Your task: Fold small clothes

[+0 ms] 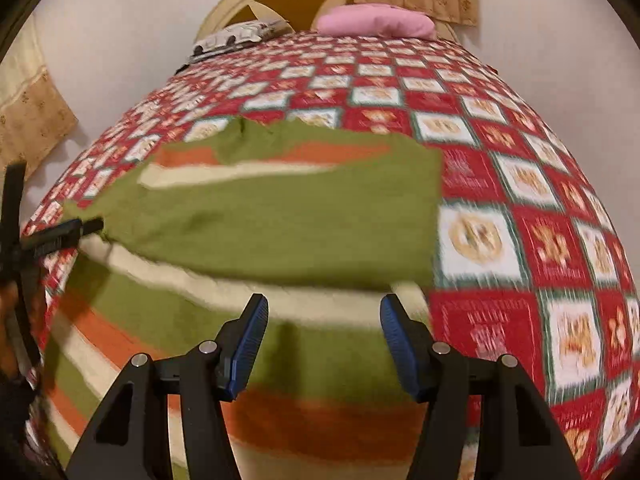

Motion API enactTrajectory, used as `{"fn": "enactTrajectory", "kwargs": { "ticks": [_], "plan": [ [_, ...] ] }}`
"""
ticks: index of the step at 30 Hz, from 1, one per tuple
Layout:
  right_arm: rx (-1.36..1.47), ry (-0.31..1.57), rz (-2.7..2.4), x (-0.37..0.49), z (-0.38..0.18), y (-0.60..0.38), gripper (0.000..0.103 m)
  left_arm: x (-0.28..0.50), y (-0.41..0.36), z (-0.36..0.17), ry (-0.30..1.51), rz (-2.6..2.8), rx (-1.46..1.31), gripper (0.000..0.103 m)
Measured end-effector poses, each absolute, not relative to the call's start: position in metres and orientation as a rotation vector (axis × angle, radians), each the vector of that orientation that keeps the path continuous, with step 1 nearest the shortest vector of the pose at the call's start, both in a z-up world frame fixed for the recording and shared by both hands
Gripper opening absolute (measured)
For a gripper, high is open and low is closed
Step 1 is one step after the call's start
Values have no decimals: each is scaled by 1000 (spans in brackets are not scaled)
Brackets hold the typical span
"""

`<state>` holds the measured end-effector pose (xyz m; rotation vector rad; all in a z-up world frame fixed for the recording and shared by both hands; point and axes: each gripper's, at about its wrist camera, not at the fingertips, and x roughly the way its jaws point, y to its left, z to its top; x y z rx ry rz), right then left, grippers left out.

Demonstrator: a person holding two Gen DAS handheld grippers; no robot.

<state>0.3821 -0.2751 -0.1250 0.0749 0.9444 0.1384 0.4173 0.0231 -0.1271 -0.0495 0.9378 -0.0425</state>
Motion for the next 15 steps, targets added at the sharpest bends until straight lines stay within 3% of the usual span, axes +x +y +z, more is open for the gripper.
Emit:
{"fn": "enactTrajectory", "kwargs": {
  "ticks": [6, 8, 10, 11, 15],
  "plan": [
    [64, 893, 137, 363, -146, -275, 59, 422, 18, -144, 938, -5, -43, 72],
    [61, 879, 139, 363, -146, -273, 60, 420, 16, -142, 918, 5, -29, 60],
    [67, 877, 139, 362, -149, -273, 61, 418, 15, -138, 883, 53, 0, 17],
    [78, 879, 146, 362, -151, -275, 62, 418, 18, -137, 873, 77, 9, 8],
    [171, 851, 163, 356, -149, -290, 62, 413, 38, -131, 848, 49, -42, 6]
  ]
}}
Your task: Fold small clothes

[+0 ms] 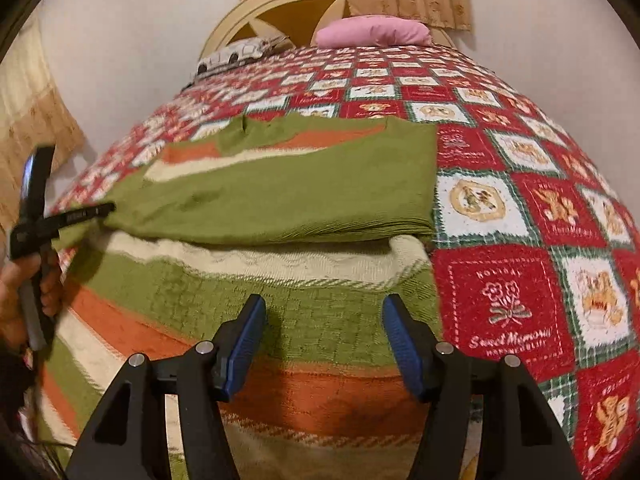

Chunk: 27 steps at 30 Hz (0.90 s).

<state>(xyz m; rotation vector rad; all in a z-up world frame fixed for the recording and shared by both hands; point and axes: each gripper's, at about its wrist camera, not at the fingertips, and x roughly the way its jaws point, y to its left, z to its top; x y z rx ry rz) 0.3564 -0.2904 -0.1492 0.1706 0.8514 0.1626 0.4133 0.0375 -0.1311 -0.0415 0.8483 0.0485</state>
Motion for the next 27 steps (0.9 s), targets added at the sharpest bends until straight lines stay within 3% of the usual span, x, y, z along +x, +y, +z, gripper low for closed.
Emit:
{"fn": "enactTrajectory", "kwargs": {
  "ticks": [8, 9, 10, 12, 13, 21, 24, 26, 27],
  "plan": [
    [223, 851, 113, 356, -143, -303, 62, 408, 45, -124, 828, -25, -153, 10],
    [216, 856, 112, 357, -144, -300, 62, 410, 45, -124, 834, -30, -156, 21],
    [206, 858, 110, 357, -146, -298, 62, 410, 44, -125, 837, -34, -154, 41],
    [155, 854, 93, 354, -150, -290, 62, 408, 43, -123, 816, 0, -132, 68],
    [130, 856, 91, 353, -151, -286, 63, 406, 43, -122, 798, 13, -124, 72],
    [119, 864, 103, 352, -154, -284, 69, 404, 11, -118, 733, -39, 11, 65],
    [104, 868, 102, 352, -156, -281, 71, 422, 2, -138, 862, -52, 28, 40],
    [78, 874, 93, 352, -157, -277, 73, 430, 8, -145, 902, -50, -31, 38],
    [66, 876, 88, 353, -158, -275, 73, 432, 10, -144, 904, -44, -36, 23]
  ]
}}
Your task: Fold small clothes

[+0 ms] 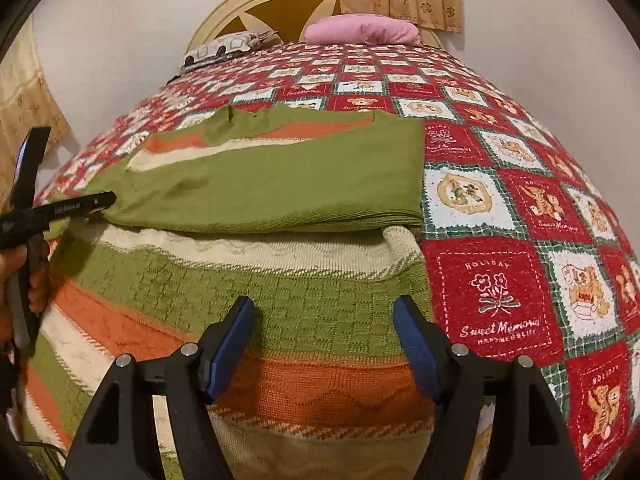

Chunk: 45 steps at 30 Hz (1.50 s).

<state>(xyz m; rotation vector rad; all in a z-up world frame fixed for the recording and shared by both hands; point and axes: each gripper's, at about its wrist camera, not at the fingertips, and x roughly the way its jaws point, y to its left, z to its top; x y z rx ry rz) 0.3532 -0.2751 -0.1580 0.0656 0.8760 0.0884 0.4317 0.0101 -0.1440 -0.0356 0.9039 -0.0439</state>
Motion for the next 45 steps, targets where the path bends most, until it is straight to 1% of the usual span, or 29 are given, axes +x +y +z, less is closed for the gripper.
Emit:
{"fn": "enactTrajectory", "kwargs": {
  "ticks": [1, 4, 8, 14, 18, 22, 24, 27, 29, 32, 36, 38, 39, 40, 43, 45],
  "plan": [
    [50, 878, 83, 353, -159, -272, 74, 432, 11, -142, 902, -50, -36, 6],
    [25, 882, 76, 353, -160, -269, 76, 424, 14, -136, 865, -75, -58, 5],
    [66, 870, 92, 351, -159, -277, 76, 410, 32, -125, 811, -73, -138, 5],
    [98, 860, 92, 350, -156, -280, 76, 412, 37, -139, 844, -58, -145, 5],
    [123, 853, 40, 360, -138, -286, 76, 415, 34, -146, 859, -46, -127, 9],
    [155, 825, 0, 392, -118, -296, 76, 413, 30, -148, 852, -25, -100, 12],
    [111, 886, -30, 416, -125, -297, 76, 412, 29, -148, 849, -19, -89, 13],
    [36, 1016, -112, 440, -155, -303, 76, 410, 28, -147, 840, -16, -76, 18],
    [99, 1000, -96, 434, -160, -313, 76, 407, 28, -147, 833, -20, -74, 21],
    [73, 1001, -114, 425, -153, -311, 76, 404, 30, -146, 822, -26, -82, 25],
    [86, 906, -47, 419, -118, -293, 76, 393, 45, -134, 777, -32, -159, 27],
    [119, 900, 20, 425, -110, -281, 76, 383, 55, -124, 747, 7, -168, 41],
    [141, 917, 76, 431, -111, -269, 76, 378, 61, -119, 728, 27, -162, 60],
    [136, 931, 105, 435, -113, -260, 76, 369, 70, -112, 692, 51, -153, 71],
    [11, 957, 184, 443, -124, -213, 76, 353, 94, -98, 638, 100, -108, 75],
    [-37, 1021, 211, 449, -142, -190, 76, 348, 115, -94, 644, 132, -68, 79]
  ]
}}
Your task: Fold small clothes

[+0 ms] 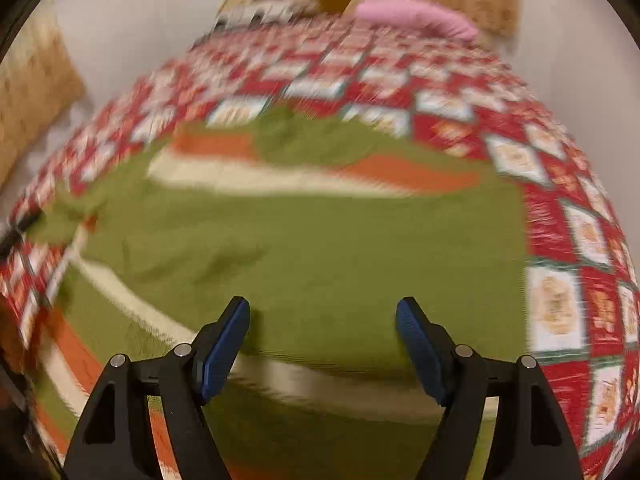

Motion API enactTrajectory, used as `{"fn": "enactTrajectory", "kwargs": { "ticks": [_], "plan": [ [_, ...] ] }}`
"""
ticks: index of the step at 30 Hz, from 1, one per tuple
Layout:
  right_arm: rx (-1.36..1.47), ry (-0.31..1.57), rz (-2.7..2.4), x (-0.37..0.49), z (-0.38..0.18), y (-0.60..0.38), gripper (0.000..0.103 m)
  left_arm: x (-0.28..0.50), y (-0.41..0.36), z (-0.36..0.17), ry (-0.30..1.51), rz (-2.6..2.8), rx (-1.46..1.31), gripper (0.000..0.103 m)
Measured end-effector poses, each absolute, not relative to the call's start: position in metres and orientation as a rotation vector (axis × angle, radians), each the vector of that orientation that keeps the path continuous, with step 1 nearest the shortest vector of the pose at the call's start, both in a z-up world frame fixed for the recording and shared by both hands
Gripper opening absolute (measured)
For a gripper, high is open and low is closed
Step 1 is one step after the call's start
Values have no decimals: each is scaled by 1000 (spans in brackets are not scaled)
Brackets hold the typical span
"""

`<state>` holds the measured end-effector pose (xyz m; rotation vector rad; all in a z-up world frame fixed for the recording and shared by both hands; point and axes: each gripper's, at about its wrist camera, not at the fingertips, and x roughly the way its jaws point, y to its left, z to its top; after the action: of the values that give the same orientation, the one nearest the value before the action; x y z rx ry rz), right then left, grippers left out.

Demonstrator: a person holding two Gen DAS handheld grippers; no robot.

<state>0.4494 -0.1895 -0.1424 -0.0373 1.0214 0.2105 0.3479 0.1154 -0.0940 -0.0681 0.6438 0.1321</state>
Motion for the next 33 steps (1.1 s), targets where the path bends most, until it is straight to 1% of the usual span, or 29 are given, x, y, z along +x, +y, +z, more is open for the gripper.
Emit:
{"fn": "enactTrajectory", "kwargs": {
  "ticks": [1, 4, 8, 10, 12, 13, 14, 17, 19, 23, 27, 29, 31, 33],
  "plan": [
    [-38, 1043, 219, 450, -149, -183, 76, 345, 131, -94, 653, 155, -55, 79],
    [-59, 989, 217, 442, -139, -169, 76, 343, 171, -100, 694, 241, -47, 79],
    [-57, 906, 267, 438, -120, -150, 76, 341, 236, -116, 746, 381, -111, 79],
    [-61, 909, 328, 444, -124, -135, 76, 338, 263, -124, 762, 430, -157, 79],
    [-89, 983, 381, 453, -143, -115, 76, 333, 281, -131, 780, 468, -197, 79],
    [-144, 984, 378, 451, -155, -104, 78, 328, 291, -133, 786, 481, -226, 79],
    [-178, 952, 367, 446, -157, -99, 81, 325, 301, -136, 794, 493, -261, 79],
    [-221, 894, 345, 437, -163, -94, 81, 316, 322, -141, 795, 513, -331, 79],
    [-197, 894, 353, 438, -163, -97, 82, 314, 330, -143, 793, 522, -361, 77],
    [-206, 888, 347, 433, -163, -97, 83, 314, 337, -140, 766, 528, -433, 76],
    [-198, 882, 347, 434, -163, -98, 83, 332, 340, -138, 761, 523, -448, 64],
    [-199, 879, 345, 433, -163, -97, 83, 342, 340, -140, 778, 522, -452, 62],
    [-201, 875, 342, 432, -163, -97, 83, 354, 341, -144, 792, 539, -450, 55],
    [-200, 874, 341, 431, -163, -97, 84, 361, 342, -148, 809, 595, -425, 52]
  ]
}}
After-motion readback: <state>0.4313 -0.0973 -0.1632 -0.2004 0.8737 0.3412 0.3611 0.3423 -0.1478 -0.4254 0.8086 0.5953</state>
